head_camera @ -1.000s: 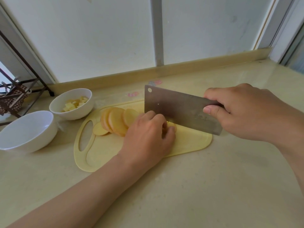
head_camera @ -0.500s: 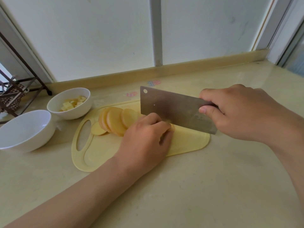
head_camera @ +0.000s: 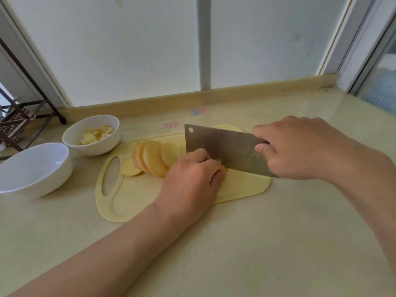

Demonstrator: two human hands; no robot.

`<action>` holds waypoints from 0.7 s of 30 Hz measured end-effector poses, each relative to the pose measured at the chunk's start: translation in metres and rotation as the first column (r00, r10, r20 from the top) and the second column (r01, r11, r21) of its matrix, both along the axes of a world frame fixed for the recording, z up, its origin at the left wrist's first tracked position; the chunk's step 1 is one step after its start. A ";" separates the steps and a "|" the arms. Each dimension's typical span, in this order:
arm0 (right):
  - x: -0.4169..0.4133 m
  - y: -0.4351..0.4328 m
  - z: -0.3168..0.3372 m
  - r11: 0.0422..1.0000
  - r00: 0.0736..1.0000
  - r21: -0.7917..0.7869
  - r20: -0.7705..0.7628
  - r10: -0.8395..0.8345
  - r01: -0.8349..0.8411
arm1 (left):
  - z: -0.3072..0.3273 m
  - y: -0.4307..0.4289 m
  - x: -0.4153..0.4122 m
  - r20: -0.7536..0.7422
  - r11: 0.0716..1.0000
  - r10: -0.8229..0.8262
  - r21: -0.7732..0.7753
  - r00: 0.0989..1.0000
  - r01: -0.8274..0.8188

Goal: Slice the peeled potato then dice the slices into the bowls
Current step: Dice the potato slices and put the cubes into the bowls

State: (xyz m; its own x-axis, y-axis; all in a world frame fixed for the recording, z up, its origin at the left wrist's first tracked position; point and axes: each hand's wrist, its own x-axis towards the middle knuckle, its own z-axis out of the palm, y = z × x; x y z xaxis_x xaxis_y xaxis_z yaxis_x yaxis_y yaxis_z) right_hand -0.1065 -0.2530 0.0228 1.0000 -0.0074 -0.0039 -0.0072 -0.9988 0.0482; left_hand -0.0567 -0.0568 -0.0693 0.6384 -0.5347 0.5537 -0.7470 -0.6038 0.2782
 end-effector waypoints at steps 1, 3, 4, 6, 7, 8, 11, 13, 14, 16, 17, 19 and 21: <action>0.000 0.001 0.000 1.000 1.000 -0.004 -0.013 0.000 0.000 | 0.000 0.000 0.000 0.002 1.000 -0.001 -0.002 1.000 0.001; -0.001 0.001 0.000 1.000 1.000 -0.001 -0.028 0.003 -0.003 | -0.001 0.000 0.001 0.002 1.000 0.001 -0.006 1.000 -0.001; -0.001 0.000 0.000 1.000 0.999 0.006 -0.031 0.006 -0.006 | -0.002 0.000 0.001 0.005 1.000 0.006 -0.007 1.000 -0.006; 0.000 0.000 -0.001 1.000 0.999 0.013 -0.035 0.016 -0.016 | -0.002 -0.001 0.001 0.013 1.000 0.014 -0.008 1.000 -0.014; 0.001 0.000 0.000 1.000 0.999 0.011 -0.038 0.022 -0.021 | -0.002 -0.001 0.001 0.015 1.000 0.016 -0.010 1.000 -0.016; 0.002 -0.001 0.000 1.000 0.999 0.010 -0.044 0.023 -0.022 | -0.002 -0.001 0.001 0.015 1.000 0.018 -0.010 1.000 -0.017; 0.001 -0.010 0.000 1.000 0.999 0.030 -0.053 -0.009 0.010 | -0.002 -0.001 0.001 0.000 1.000 0.015 -0.001 1.000 -0.015; -0.001 -0.019 -0.001 0.998 0.998 0.053 -0.051 -0.040 0.043 | -0.003 -0.003 0.002 -0.007 1.000 0.021 -0.005 1.000 -0.021; -0.002 -0.022 -0.001 0.996 0.997 0.065 -0.052 -0.051 0.055 | -0.003 -0.004 0.003 -0.011 1.000 0.028 -0.007 1.000 -0.028; -0.002 -0.029 -0.003 0.993 0.997 0.098 -0.048 -0.059 0.064 | -0.004 -0.005 0.004 -0.023 0.999 0.038 -0.012 0.999 -0.038; -0.001 -0.032 -0.003 0.989 0.997 0.132 -0.038 -0.066 0.071 | -0.003 -0.005 0.004 -0.028 0.999 0.039 -0.013 0.999 -0.039; 0.001 -0.039 -0.002 0.964 0.995 0.246 0.002 -0.103 0.099 | -0.003 -0.004 0.003 -0.036 0.999 0.038 -0.008 0.999 -0.038; 0.005 -0.045 -0.004 0.890 0.981 0.424 0.023 -0.193 0.165 | -0.002 -0.004 0.002 -0.056 0.999 0.044 -0.013 0.997 -0.044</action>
State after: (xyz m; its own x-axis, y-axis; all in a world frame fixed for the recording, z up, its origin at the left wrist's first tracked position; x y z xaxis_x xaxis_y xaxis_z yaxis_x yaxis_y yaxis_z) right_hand -0.1015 -0.2978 0.0186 0.9801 -0.1978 0.0165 -0.1768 -0.9078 -0.3804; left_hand -0.0549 -0.0604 -0.0710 0.6913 -0.4978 0.5238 -0.7029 -0.6314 0.3276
